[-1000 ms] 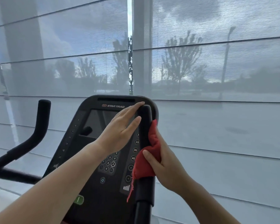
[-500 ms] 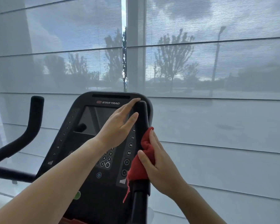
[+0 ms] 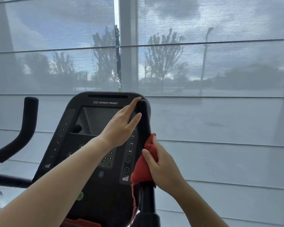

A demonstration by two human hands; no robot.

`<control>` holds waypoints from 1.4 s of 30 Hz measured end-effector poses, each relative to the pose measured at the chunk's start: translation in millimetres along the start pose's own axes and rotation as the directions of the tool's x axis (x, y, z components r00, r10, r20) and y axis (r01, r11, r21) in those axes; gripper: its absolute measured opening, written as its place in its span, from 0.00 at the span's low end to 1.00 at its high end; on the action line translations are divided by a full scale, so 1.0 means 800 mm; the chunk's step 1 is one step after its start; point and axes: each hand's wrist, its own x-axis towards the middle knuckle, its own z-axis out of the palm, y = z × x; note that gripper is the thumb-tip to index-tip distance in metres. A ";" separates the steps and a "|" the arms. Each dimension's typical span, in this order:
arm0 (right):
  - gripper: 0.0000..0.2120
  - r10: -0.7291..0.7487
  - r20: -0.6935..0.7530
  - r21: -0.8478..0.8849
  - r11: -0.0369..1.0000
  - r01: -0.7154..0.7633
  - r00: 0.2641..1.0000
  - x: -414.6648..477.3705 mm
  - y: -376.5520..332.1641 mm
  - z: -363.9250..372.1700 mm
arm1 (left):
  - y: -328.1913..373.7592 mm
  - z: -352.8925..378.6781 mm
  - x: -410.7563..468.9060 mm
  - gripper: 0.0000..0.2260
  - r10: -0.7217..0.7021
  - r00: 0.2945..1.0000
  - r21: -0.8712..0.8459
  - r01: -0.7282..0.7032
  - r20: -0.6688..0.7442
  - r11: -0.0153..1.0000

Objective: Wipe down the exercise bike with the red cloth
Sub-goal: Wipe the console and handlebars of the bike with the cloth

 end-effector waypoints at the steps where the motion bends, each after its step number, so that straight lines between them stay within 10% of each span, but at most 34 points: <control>1: 0.23 0.004 0.005 -0.006 1.000 -0.004 1.000 -0.008 0.001 0.002 | -0.001 -0.002 -0.001 0.24 0.012 1.000 0.015 -0.012 0.015 1.000; 15: 0.11 0.251 -0.122 -0.089 0.961 -0.262 0.960 -0.059 -0.010 0.005 | -0.125 -0.001 -0.127 0.24 -0.098 0.964 0.312 0.016 0.249 0.950; 36: 0.08 0.208 -0.155 -0.472 0.843 -0.257 0.966 -0.093 -0.054 0.018 | -0.152 0.040 -0.167 0.27 -0.125 0.920 0.526 -0.097 0.372 0.845; 42: 0.18 0.125 -0.199 -0.190 0.968 -0.164 0.972 -0.101 -0.111 -0.013 | -0.153 0.042 -0.166 0.27 -0.128 0.919 0.520 -0.093 0.374 0.849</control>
